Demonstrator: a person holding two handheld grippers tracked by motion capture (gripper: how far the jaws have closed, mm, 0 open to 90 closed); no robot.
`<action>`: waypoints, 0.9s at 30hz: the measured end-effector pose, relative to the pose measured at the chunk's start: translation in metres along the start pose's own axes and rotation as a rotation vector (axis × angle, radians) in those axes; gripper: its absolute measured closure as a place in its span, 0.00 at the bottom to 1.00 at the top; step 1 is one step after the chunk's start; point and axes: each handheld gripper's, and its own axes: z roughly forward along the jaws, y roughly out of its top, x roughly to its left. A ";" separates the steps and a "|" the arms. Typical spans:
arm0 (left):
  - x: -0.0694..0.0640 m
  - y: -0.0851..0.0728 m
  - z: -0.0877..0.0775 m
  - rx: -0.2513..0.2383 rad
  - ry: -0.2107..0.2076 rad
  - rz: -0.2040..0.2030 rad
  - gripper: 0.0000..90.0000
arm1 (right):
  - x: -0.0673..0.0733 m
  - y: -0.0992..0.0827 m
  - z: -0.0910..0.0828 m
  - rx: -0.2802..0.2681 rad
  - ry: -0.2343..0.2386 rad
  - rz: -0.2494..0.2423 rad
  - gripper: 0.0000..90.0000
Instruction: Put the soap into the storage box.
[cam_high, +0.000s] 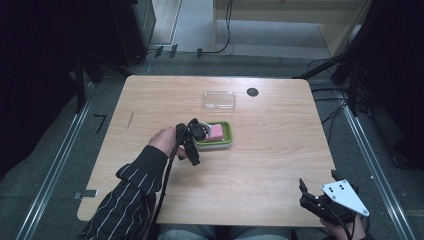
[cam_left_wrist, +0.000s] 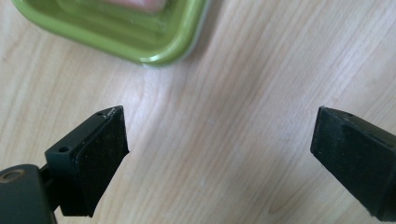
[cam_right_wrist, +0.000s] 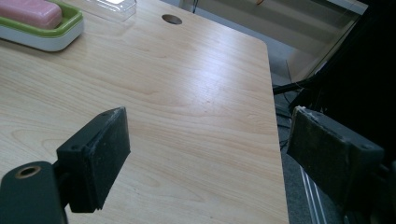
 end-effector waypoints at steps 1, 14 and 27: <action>-0.001 -0.002 0.001 0.001 -0.002 0.000 0.05 | 0.000 0.000 0.000 0.001 0.001 0.000 0.15; -0.021 -0.021 0.010 -0.007 -0.008 -0.019 0.05 | 0.000 0.000 0.000 -0.001 0.002 -0.002 0.15; -0.041 -0.046 0.019 0.026 -0.021 -0.033 0.05 | 0.000 0.000 0.000 -0.004 0.002 -0.008 0.15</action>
